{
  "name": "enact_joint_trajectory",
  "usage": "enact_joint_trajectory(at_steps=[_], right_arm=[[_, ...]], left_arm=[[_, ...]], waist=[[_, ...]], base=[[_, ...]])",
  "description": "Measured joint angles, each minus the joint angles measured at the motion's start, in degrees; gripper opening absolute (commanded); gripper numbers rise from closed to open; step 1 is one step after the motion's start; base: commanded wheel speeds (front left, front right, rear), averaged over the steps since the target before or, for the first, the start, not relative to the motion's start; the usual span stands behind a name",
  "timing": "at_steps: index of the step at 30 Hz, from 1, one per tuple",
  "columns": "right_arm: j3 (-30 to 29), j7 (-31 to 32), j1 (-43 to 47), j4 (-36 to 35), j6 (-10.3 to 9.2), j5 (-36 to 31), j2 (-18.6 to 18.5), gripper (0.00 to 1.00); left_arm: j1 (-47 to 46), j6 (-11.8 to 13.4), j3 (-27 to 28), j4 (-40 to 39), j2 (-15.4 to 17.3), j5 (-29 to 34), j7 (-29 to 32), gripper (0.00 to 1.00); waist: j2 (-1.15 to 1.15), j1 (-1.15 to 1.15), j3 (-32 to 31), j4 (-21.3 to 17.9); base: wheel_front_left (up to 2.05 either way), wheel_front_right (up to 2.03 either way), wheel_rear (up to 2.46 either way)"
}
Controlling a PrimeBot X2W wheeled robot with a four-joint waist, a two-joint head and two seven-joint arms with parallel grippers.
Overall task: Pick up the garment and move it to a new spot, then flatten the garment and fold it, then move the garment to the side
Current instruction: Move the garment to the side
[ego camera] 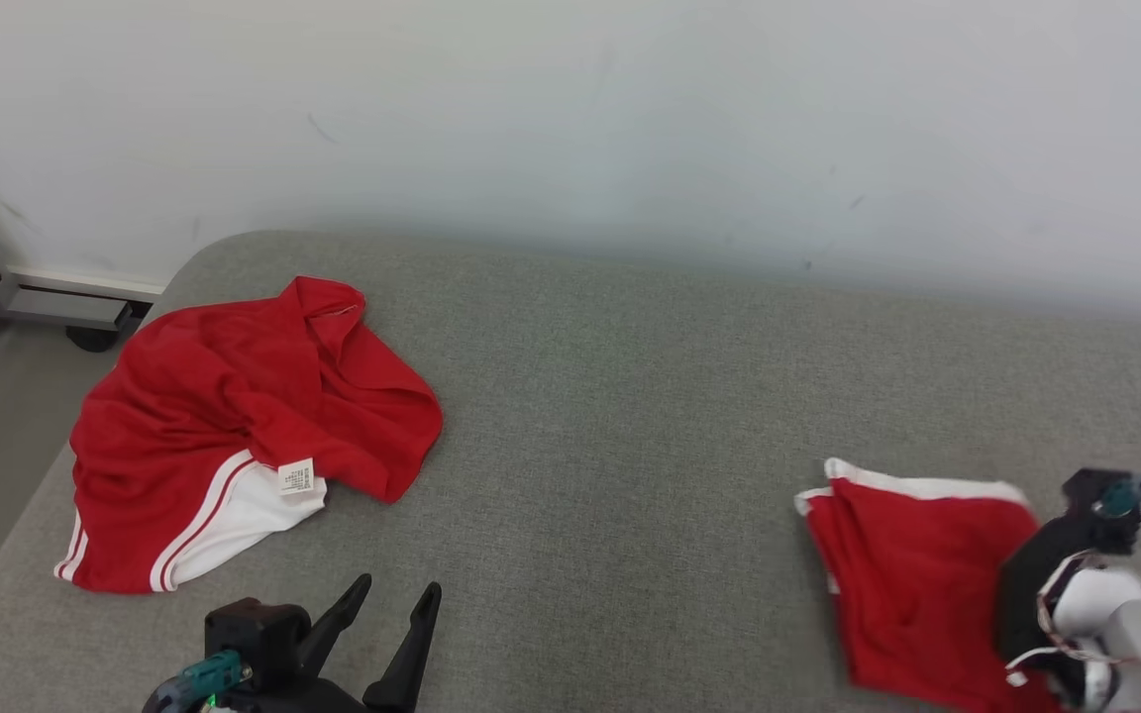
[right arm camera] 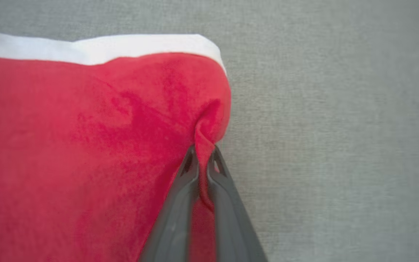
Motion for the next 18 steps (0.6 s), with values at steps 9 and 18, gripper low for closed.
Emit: enact_joint_trajectory(at_steps=[9,18], right_arm=[[1.0,-0.1,-2.5,0.2,0.03,-4.5,-8.5,0.00],[-1.2,-2.1,-2.5,1.3,1.45,-4.5,-14.8,0.00]], left_arm=[[-0.1,0.0,0.3,0.1,0.0,0.0,0.0,1.00],[0.0,0.0,0.5,-0.7,0.8,0.0,0.0,1.00]], waist=[[0.00,0.00,-0.6,-0.8],[-0.01,0.00,-0.3,-1.3]], base=[[0.00,0.00,0.00],[0.00,0.00,0.00]])
